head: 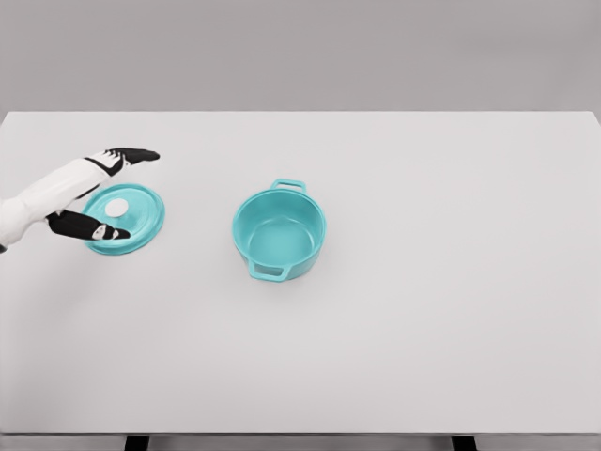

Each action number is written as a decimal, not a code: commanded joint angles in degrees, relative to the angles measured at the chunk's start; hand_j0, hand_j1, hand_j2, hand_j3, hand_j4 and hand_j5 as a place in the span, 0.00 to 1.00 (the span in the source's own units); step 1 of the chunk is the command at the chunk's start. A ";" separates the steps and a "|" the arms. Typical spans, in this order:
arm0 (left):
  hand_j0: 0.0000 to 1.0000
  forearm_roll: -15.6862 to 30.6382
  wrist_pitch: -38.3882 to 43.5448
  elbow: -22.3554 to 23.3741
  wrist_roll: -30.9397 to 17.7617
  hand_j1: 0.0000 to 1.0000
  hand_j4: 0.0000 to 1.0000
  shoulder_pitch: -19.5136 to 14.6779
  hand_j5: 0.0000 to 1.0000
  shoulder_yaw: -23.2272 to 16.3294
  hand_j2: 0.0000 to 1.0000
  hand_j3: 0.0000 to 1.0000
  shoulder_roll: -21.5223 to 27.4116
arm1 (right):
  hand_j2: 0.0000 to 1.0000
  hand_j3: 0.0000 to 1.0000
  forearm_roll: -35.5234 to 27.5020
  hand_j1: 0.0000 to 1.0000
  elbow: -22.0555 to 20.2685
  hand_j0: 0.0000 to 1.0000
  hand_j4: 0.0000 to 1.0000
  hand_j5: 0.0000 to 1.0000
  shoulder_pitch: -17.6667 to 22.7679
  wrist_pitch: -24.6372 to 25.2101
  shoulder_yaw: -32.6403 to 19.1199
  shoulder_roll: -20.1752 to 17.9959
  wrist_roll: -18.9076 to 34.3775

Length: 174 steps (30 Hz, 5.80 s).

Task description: Cover the pot with left arm

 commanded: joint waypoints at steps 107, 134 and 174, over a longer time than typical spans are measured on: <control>0.72 8.37 6.38 26.53 -15.96 0.72 0.72 -11.87 0.72 -8.86 0.72 0.72 -8.49 | 1.00 1.00 0.03 1.00 0.00 1.00 1.00 1.00 0.00 -0.03 -0.01 0.00 0.02; 0.55 8.37 0.03 24.51 -15.78 0.55 0.55 -11.78 0.55 -8.60 0.55 0.55 -8.49 | 1.00 1.00 0.03 1.00 0.00 1.00 1.00 1.00 0.00 -0.03 -0.01 0.00 0.02; 0.55 9.51 0.03 9.66 -15.87 0.55 0.55 -14.15 0.55 -8.86 0.55 0.55 -8.93 | 1.00 1.00 0.03 1.00 0.00 1.00 1.00 1.00 0.00 -0.03 -0.01 0.00 0.02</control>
